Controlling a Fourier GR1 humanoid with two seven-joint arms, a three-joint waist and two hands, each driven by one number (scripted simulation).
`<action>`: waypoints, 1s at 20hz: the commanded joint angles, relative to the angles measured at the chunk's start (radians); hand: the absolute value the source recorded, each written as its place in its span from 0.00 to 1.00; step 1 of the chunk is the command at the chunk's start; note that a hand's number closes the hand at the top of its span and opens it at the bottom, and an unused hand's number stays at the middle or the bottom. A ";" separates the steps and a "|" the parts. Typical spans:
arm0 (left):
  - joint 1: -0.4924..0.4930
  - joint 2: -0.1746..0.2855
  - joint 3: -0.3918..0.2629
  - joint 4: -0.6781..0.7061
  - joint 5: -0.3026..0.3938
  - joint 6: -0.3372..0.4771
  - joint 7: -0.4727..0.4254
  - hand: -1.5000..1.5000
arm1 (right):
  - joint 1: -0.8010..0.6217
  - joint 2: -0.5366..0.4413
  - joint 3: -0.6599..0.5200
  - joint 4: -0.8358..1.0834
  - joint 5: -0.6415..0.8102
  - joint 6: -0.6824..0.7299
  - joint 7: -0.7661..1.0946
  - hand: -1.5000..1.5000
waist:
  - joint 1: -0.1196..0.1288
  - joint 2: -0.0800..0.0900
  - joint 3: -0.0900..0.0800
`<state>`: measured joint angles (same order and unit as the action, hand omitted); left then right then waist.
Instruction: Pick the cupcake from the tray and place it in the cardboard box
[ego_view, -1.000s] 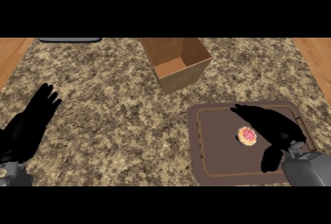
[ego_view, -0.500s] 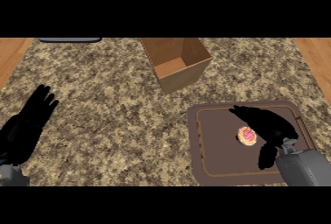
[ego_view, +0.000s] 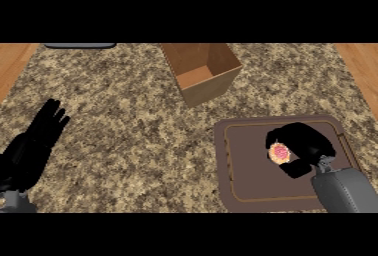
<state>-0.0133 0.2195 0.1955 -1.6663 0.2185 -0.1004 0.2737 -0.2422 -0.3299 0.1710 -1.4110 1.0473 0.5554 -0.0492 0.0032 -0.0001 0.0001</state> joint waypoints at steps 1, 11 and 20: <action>-0.058 -0.006 0.014 0.072 -0.015 0.013 -0.006 0.50 | 0.001 0.024 0.015 0.008 0.026 -0.050 -0.043 1.00 | -0.003 0.000 0.000; -0.096 -0.009 -0.054 0.025 -0.007 -0.046 0.003 0.50 | -0.274 0.326 0.059 0.167 0.020 -0.126 0.560 1.00 | 0.142 0.034 0.001; -0.146 -0.045 -0.115 0.053 -0.031 -0.043 0.016 0.50 | -0.577 0.329 0.125 0.360 -0.080 -0.320 0.931 1.00 | 0.221 0.043 -0.001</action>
<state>-0.1481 0.1895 0.1062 -1.6250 0.2032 -0.1453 0.2909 -0.6969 -0.0079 0.2698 -1.1203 1.0006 0.3021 0.7428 0.1908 0.0384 0.0000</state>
